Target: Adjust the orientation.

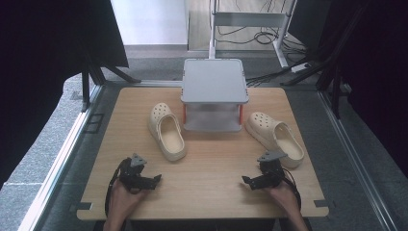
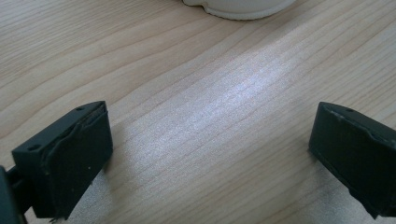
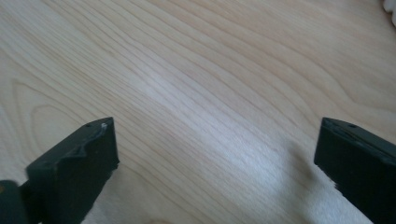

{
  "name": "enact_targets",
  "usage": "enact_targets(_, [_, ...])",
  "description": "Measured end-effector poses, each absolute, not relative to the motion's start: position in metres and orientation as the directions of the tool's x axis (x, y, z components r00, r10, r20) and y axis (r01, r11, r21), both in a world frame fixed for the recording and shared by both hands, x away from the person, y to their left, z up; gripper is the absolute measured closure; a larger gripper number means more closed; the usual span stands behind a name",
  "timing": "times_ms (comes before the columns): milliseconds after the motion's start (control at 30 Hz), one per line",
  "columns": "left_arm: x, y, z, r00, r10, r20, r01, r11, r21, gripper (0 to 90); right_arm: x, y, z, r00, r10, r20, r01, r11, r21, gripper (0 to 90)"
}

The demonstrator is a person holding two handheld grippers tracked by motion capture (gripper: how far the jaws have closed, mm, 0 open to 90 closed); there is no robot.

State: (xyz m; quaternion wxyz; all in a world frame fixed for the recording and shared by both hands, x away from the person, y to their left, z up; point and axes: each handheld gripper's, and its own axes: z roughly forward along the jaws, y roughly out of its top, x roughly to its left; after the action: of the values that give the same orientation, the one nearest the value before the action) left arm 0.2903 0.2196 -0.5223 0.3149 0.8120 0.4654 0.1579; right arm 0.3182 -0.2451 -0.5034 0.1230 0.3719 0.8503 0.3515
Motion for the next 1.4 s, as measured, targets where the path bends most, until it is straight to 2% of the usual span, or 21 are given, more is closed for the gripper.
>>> enact_targets(633, [0.290, 0.220, -0.522, 0.517, 0.855, -0.037, 0.656, -0.368, 0.659, 0.0, 0.340, -0.212, -0.474, -0.742, 0.665, 0.081, 0.505, 0.475, 0.721, 0.0])
enact_targets(1000, [0.290, 0.220, -0.522, 0.518, 0.854, -0.035, 0.655, -0.371, 0.658, 0.0, 0.366, -0.172, -0.454, -0.775, 0.619, 0.126, 0.503, 0.485, 0.715, 0.0])
enact_targets(1267, [0.290, 0.220, -0.522, 0.516, 0.856, -0.037, 0.657, -0.367, 0.659, 0.0, 0.383, -0.139, -0.444, -0.791, 0.597, 0.132, 0.492, 0.495, 0.716, 3.4])
enact_targets(1400, [0.290, 0.220, -0.522, 0.518, 0.855, -0.035, 0.655, -0.370, 0.659, 0.0, 0.395, -0.122, -0.442, -0.788, 0.602, 0.126, 0.496, 0.500, 0.710, 8.0])
